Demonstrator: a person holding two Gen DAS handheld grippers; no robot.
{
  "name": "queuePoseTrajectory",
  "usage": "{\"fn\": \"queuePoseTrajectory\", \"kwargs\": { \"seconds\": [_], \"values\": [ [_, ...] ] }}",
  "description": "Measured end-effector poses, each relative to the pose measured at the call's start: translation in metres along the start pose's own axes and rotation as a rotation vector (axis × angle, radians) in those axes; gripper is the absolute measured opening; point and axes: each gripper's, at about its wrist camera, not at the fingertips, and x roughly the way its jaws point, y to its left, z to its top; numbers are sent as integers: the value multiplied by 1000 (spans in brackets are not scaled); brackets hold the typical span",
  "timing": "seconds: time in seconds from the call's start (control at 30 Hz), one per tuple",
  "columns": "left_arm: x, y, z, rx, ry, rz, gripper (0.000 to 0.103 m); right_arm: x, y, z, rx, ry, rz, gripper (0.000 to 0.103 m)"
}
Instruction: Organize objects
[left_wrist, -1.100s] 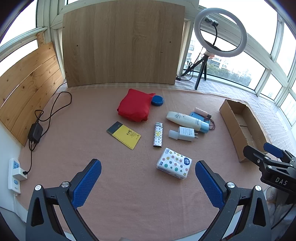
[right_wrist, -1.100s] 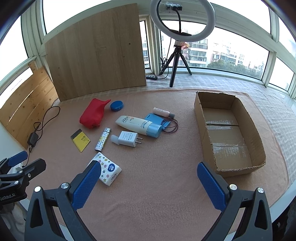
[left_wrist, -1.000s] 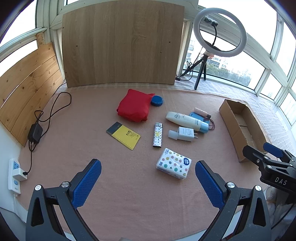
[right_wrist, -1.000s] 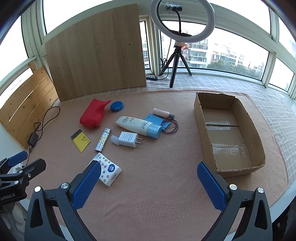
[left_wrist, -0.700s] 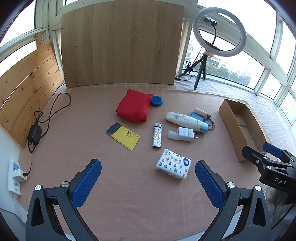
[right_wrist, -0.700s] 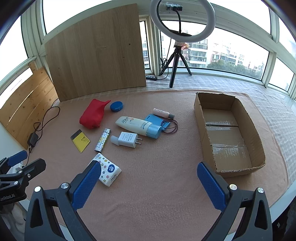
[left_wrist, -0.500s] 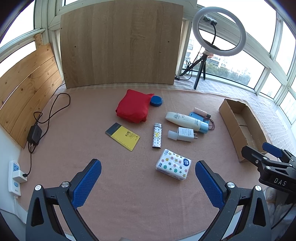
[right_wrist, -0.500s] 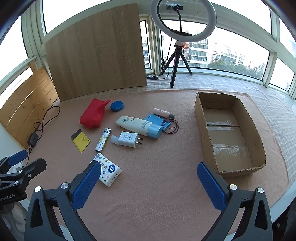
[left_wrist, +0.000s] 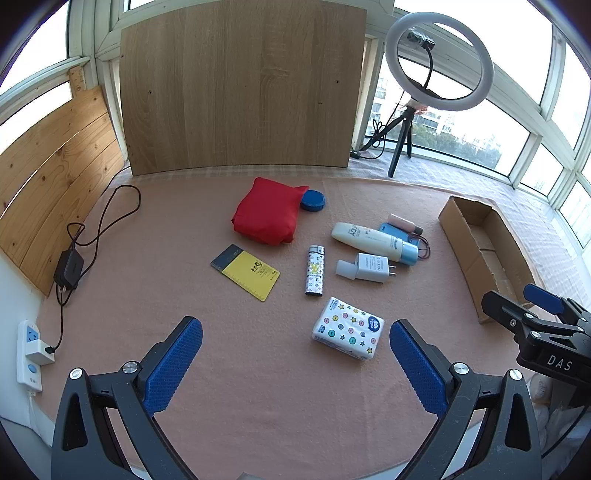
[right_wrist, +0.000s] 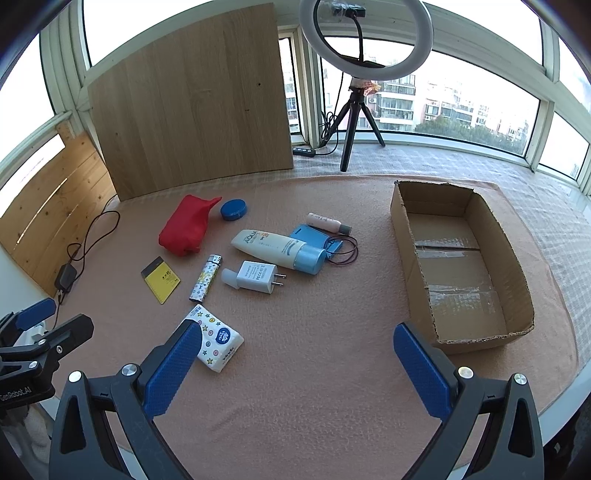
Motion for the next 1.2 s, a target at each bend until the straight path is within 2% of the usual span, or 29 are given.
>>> {"fn": "queuePoseTrajectory", "kwargs": {
  "seconds": [0.63, 1.2],
  "values": [
    [18, 1, -4, 6, 29, -8, 102, 6, -3, -2, 18, 19, 10, 103],
    [62, -1, 4, 15, 88, -42, 102, 15, -9, -5, 38, 51, 45, 103]
  ]
}}
